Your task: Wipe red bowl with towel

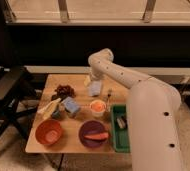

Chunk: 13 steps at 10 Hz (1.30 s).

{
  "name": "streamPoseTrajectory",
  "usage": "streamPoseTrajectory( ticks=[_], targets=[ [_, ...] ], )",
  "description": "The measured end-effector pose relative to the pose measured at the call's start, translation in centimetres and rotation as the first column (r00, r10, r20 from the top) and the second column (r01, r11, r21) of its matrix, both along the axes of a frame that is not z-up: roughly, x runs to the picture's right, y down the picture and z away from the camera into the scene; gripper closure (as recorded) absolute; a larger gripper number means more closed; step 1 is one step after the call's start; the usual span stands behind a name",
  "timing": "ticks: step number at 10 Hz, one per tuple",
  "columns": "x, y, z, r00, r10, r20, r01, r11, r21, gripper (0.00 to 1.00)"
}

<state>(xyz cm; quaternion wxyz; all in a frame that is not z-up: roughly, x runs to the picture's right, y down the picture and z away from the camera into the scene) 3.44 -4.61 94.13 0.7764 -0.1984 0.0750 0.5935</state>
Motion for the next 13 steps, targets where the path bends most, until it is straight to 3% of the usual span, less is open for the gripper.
streamPoseTrajectory(
  ticks=[3,5,7,13],
  targets=[
    [-0.3,0.1,0.5,1.0,0.027,0.007,-0.027,0.9995,-0.014,0.2],
    [0.2,0.9,2.5,0.997,0.074,0.001,-0.074,0.9965,-0.04,0.2],
    [-0.1,1.1,3.2,0.995,0.1,-0.014,-0.101,0.9938,-0.048,0.2],
    [0.2,4.0,7.0,0.993,0.101,-0.067,-0.11,0.9846,-0.136,0.2]
  ],
)
